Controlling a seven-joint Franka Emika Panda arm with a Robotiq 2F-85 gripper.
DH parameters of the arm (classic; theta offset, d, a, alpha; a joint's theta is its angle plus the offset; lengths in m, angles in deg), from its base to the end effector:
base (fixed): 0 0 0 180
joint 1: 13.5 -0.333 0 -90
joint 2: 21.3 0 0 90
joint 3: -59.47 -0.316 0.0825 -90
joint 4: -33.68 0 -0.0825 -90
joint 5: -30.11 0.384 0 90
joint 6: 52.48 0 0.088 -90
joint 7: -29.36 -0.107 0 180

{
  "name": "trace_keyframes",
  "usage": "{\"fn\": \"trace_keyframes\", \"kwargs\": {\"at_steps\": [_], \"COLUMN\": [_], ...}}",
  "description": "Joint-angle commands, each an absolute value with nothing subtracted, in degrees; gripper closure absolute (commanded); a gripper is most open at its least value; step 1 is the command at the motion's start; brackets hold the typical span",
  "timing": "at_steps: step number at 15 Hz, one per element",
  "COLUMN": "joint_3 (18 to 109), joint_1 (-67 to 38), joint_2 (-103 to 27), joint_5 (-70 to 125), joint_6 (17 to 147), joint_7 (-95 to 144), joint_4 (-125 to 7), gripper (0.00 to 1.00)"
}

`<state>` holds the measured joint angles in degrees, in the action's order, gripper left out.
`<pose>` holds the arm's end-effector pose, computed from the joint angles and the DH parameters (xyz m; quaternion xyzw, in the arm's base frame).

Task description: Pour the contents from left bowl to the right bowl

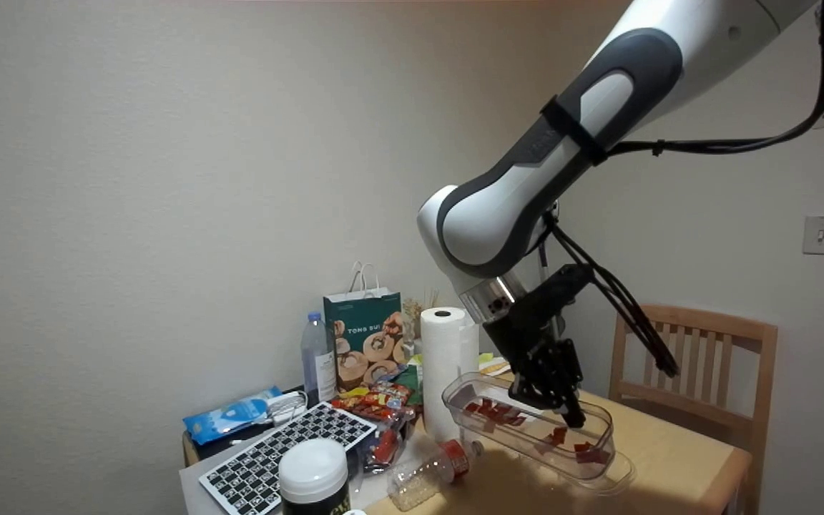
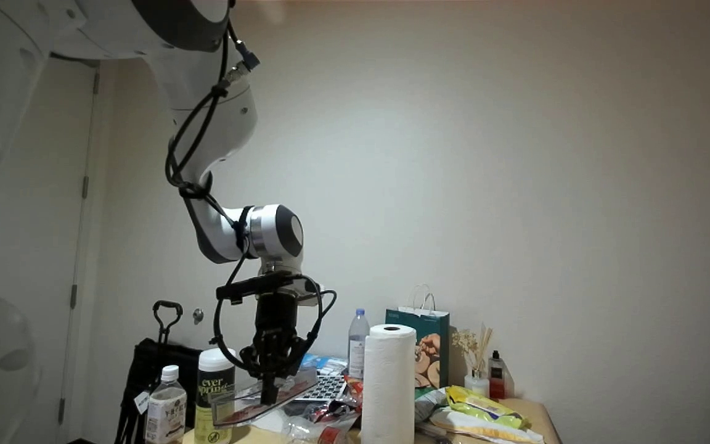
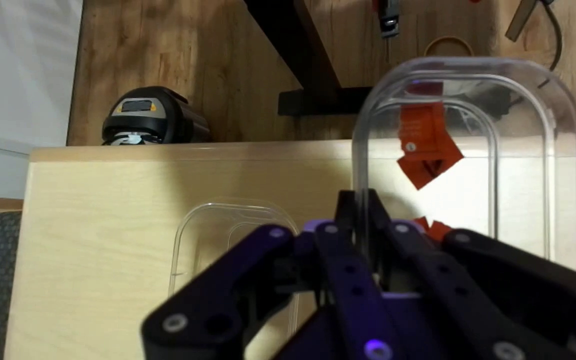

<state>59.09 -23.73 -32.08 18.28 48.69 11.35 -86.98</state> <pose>0.5006 0.0754 0.3003 0.9612 -0.0163 -0.2289 0.1531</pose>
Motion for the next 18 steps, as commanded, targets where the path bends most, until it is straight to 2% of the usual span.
{"fn": "trace_keyframes", "kwargs": {"at_steps": [1,3,4,13,18], "joint_3": [57.76,57.60,57.57,62.62,66.62], "joint_1": [-22.43,-22.51,-22.54,-17.88,-15.29], "joint_2": [-32.02,-32.77,-33.16,-30.37,-27.68], "joint_5": [18.13,18.13,18.13,15.04,8.01], "joint_6": [48.54,48.64,48.66,59.98,58.89], "joint_7": [11.20,11.21,11.21,5.90,-2.11], "joint_4": [-86.83,-86.81,-86.80,-93.20,-97.47], "gripper": [0.93,0.93,0.97,0.97,0.97]}}
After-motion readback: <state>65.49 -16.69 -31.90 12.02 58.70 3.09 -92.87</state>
